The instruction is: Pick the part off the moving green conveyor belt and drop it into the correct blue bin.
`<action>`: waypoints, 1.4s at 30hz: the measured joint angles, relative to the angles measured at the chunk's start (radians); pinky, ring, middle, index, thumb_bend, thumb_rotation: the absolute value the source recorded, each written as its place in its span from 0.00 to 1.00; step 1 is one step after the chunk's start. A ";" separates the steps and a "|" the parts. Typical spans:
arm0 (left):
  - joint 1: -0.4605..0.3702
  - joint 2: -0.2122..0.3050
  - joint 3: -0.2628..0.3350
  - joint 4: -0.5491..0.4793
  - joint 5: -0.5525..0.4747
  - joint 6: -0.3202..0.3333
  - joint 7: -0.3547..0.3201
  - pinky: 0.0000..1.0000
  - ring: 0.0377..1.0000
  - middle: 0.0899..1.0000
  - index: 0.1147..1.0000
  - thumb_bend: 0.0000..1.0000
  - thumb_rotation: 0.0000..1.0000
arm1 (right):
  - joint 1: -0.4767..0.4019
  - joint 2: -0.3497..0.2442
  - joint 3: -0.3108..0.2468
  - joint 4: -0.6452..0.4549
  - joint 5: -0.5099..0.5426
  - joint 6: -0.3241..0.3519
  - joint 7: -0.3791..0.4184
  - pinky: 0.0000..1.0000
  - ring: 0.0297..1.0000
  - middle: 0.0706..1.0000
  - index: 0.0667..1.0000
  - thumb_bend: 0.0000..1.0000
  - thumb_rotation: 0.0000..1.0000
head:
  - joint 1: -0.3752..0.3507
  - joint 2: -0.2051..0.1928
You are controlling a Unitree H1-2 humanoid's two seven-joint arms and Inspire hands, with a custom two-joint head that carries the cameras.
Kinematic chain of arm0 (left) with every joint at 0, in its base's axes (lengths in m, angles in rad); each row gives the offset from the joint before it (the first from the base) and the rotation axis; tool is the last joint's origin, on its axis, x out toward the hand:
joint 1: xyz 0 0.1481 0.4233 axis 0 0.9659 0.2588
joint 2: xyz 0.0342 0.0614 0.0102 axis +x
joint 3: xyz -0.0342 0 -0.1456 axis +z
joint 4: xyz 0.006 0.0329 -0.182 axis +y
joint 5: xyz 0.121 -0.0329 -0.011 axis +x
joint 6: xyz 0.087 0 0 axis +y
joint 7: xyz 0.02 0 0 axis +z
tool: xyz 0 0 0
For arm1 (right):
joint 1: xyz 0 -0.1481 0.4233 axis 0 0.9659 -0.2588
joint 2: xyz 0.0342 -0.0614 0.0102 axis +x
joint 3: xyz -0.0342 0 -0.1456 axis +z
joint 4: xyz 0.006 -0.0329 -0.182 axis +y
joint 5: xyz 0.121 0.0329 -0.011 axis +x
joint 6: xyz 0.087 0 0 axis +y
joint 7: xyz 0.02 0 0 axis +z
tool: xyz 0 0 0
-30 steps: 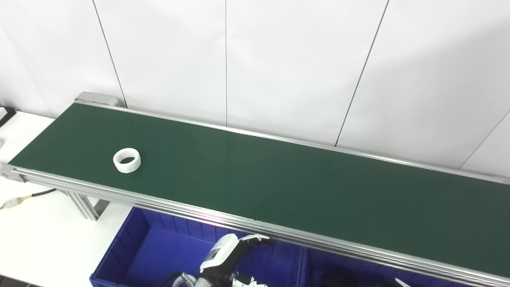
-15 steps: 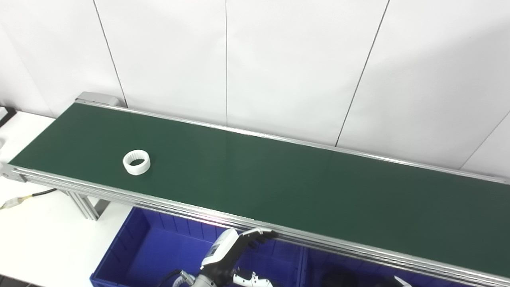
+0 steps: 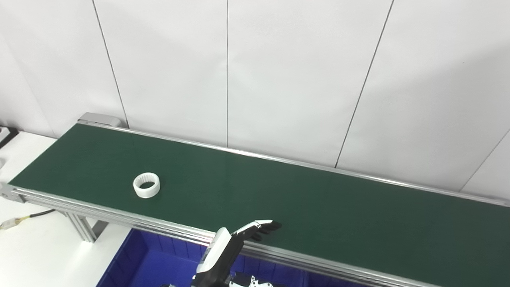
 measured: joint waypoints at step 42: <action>-0.301 0.071 0.090 0.297 0.352 0.225 0.178 1.00 0.89 0.88 0.83 0.85 0.55 | -0.031 -0.005 0.014 0.042 0.002 -0.005 -0.028 0.57 0.62 0.63 0.79 0.79 0.08 | 0.003 -0.018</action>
